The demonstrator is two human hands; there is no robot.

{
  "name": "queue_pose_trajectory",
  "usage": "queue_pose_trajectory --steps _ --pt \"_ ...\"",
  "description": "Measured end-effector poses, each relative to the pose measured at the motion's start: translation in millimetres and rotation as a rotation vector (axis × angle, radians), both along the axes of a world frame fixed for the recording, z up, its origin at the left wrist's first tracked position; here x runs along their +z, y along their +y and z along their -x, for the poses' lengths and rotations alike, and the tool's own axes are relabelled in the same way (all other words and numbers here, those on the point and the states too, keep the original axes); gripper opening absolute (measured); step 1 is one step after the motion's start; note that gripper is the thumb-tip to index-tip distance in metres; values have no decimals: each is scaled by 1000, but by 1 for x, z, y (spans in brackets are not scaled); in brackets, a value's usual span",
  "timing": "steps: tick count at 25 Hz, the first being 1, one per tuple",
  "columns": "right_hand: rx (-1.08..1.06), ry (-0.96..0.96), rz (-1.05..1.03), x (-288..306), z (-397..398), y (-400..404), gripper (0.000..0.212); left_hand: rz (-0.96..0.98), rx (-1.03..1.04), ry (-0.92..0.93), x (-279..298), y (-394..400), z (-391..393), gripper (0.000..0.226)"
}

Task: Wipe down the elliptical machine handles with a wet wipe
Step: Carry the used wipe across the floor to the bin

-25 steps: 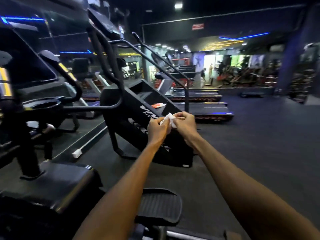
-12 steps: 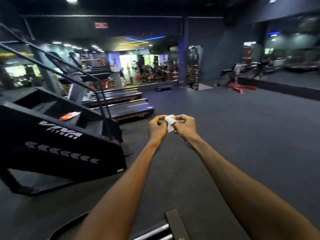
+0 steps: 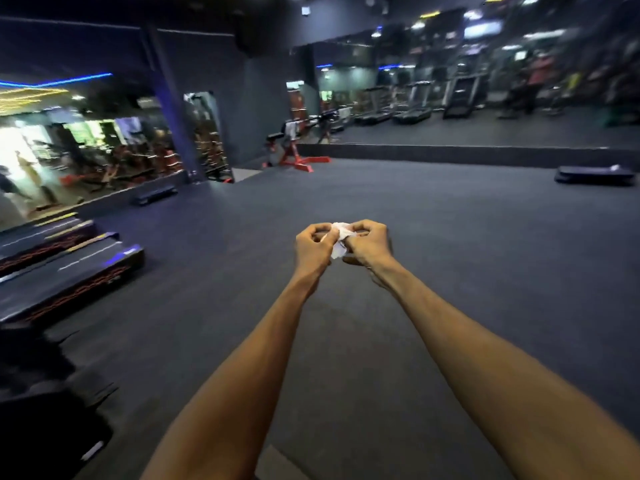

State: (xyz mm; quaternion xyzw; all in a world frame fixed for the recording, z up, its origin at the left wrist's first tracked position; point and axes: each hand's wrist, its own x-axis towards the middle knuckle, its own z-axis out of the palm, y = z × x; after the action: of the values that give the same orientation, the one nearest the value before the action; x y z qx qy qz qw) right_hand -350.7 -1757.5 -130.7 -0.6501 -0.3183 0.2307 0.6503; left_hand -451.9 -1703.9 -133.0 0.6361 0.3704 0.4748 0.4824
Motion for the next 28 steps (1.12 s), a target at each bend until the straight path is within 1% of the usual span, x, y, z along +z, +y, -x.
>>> queue_pose_trajectory --steps 3,7,9,11,13,15,18,19,21,23,25,28 --pt "-132 55 7 -15 -59 -16 18 24 -139 21 -11 -8 -69 13" --pt "-297 5 19 -29 -150 -42 16 71 -294 -3 -15 -25 -160 5" --pt "-374 22 10 -32 -200 -63 18 77 -385 -2 -20 -37 -216 18" --pt "-426 54 -12 -34 -249 -85 31 54 -459 13 -25 -53 -271 30" --pt "-473 100 -38 -31 -297 -109 35 48 -518 22 -28 -70 -329 28" --pt "-528 137 -48 -30 -345 -135 31 46 -577 35 -27 -91 -383 15" --pt "-656 111 -33 -30 -419 -177 18 44 -695 49 -26 -123 -465 2" --pt "-708 87 -25 -30 -436 -189 15 44 -727 58 -27 -133 -487 3" --pt "-813 68 -17 -30 -476 -217 24 46 -811 68 -30 -156 -541 8" --pt "-856 64 -3 -30 -508 -238 32 29 -864 57 -32 -172 -585 10" --pt "-907 27 46 -34 -553 -258 26 13 -923 48 -35 -189 -641 12" --pt "-1007 0 58 -43 -624 -278 13 1 -1015 67 -47 -205 -728 11"
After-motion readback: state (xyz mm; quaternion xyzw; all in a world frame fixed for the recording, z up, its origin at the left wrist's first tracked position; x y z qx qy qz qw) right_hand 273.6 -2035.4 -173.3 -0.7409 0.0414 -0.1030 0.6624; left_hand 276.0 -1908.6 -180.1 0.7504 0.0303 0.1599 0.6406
